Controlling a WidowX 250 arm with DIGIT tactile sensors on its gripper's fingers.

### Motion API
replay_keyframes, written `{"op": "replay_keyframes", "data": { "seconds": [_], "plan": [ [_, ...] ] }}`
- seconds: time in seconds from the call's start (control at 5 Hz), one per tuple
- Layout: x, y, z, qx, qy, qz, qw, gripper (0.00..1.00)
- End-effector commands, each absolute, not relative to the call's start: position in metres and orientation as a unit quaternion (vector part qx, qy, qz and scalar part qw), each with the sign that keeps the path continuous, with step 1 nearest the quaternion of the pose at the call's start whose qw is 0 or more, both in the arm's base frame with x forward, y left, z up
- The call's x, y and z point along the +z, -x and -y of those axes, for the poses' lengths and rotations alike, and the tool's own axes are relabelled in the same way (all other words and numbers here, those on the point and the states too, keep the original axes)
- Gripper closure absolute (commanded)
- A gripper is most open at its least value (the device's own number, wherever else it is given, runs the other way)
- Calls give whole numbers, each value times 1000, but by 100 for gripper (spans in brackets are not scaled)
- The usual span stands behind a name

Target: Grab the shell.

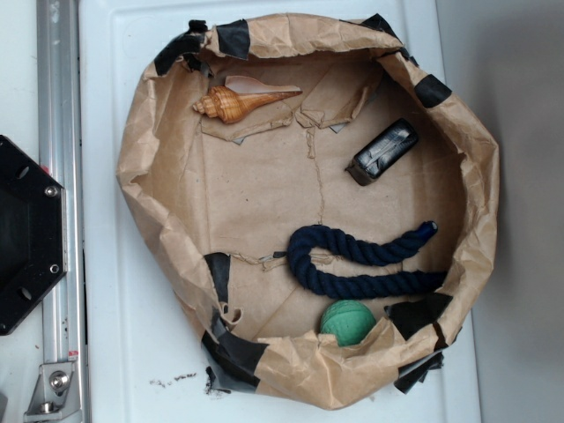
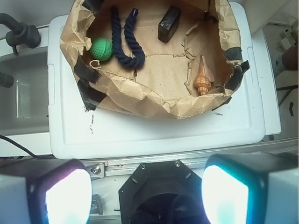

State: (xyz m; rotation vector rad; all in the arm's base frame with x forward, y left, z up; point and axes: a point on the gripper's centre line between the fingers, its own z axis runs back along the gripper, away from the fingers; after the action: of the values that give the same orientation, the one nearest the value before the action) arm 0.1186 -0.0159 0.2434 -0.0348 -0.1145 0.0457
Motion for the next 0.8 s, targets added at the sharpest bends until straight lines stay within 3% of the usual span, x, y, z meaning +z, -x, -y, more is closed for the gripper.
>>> {"op": "replay_keyframes", "data": {
  "seconds": [0.0, 0.2, 0.4, 0.6],
  "plan": [
    [243, -119, 16, 23, 17, 57, 998, 0],
    [225, -147, -8, 83, 29, 52, 995, 0],
    [206, -177, -28, 131, 45, 73, 988, 0],
    [175, -202, -39, 102, 55, 120, 986, 0]
  ]
}}
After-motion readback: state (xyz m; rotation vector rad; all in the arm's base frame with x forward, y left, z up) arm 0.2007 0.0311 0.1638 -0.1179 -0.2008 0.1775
